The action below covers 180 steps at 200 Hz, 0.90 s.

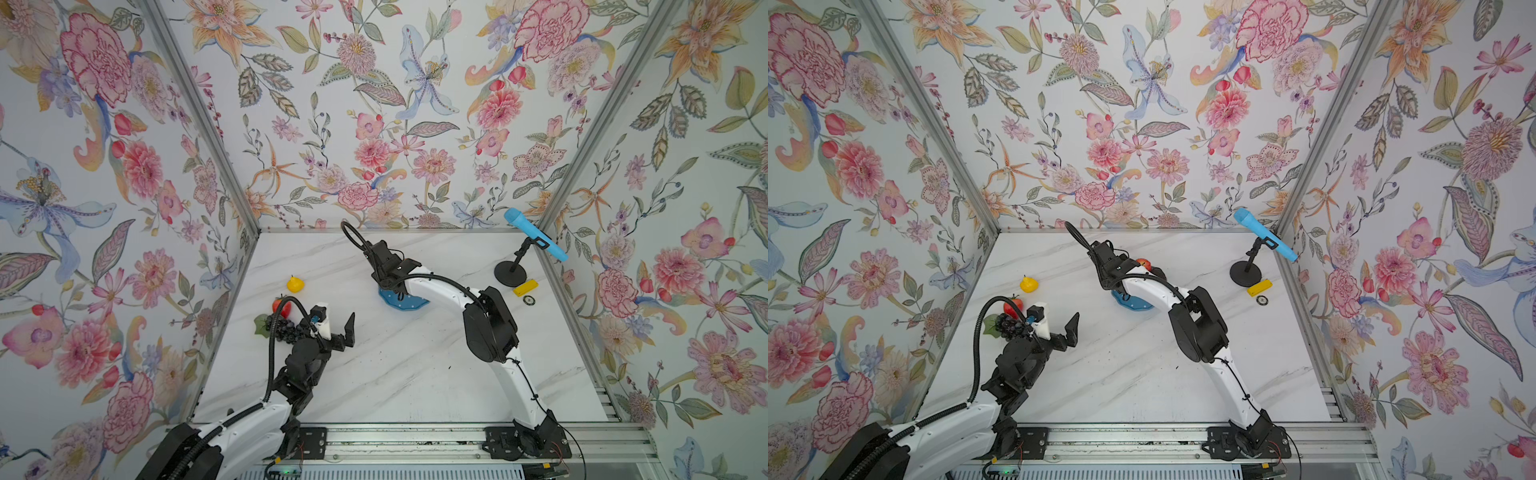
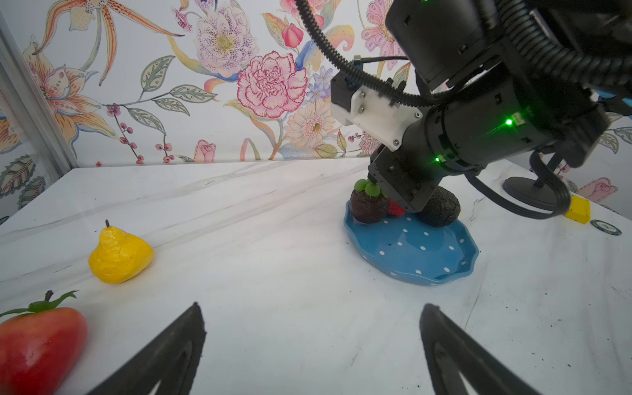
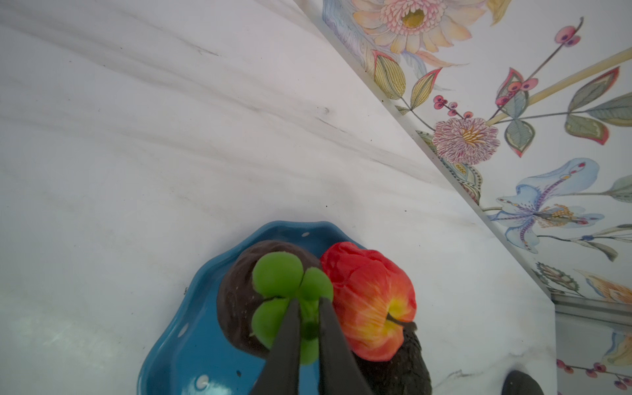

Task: Arrange fruit in a fruit bowl
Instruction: Place the fruit in the fruit bowl.

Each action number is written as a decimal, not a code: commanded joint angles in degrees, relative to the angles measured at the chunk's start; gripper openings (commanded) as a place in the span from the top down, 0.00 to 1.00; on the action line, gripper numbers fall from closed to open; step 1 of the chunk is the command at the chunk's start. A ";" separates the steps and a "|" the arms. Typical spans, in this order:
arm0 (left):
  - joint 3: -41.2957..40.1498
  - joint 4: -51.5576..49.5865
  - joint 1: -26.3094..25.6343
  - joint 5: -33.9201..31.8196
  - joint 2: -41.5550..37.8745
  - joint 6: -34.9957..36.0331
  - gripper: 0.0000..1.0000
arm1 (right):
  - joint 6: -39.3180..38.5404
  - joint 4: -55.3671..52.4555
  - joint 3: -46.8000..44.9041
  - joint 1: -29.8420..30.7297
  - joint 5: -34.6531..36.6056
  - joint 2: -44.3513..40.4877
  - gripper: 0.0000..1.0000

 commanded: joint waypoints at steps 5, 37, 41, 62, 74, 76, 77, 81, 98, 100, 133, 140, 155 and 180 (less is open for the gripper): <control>-0.95 1.54 0.86 0.22 -0.04 0.93 0.01 | -0.75 -1.36 1.38 0.23 0.31 2.45 0.87; -0.95 1.55 0.90 0.13 -0.24 1.18 0.01 | -0.68 -1.51 1.40 0.19 -0.12 2.71 0.86; -0.97 1.57 0.98 0.09 -0.19 1.19 0.01 | -0.66 -1.47 1.36 0.18 -0.18 2.72 0.86; -0.91 1.64 0.99 0.13 -0.08 1.19 0.01 | -0.66 -1.57 1.58 0.06 -0.02 2.92 0.85; -0.89 1.68 1.06 0.22 0.03 1.19 0.01 | -0.61 -1.55 1.56 -0.02 -0.08 2.98 0.85; -0.87 1.69 1.07 0.22 0.06 1.19 0.01 | -0.58 -1.51 1.56 0.00 -0.11 2.98 0.84; -0.86 1.71 1.07 0.22 0.07 1.24 0.01 | -0.57 -1.44 1.55 0.01 -0.10 2.98 0.84; -0.87 1.67 1.05 0.22 0.05 1.28 0.01 | -0.57 -1.51 1.58 0.01 -0.17 2.94 0.84; -0.80 1.81 1.07 0.30 0.32 1.29 0.01 | -0.69 -1.55 1.63 0.05 -0.26 2.81 0.80; -0.76 1.84 1.07 0.30 0.33 1.26 0.01 | -0.66 -1.55 1.63 0.02 -0.27 2.81 0.79; -0.77 2.07 1.21 0.55 0.55 1.24 0.01 | -0.66 -1.72 2.00 0.02 -0.53 2.40 0.65; -0.77 2.08 1.23 0.57 0.68 1.26 0.01 | -0.66 -1.72 1.99 0.10 -0.55 2.24 0.64; -0.75 2.16 1.22 0.55 0.80 1.24 0.01 | -0.66 -1.72 2.06 0.08 -0.71 1.82 0.63; -0.77 2.25 1.17 0.62 1.04 1.19 0.01 | -0.55 -1.99 2.24 0.19 -0.95 1.10 0.60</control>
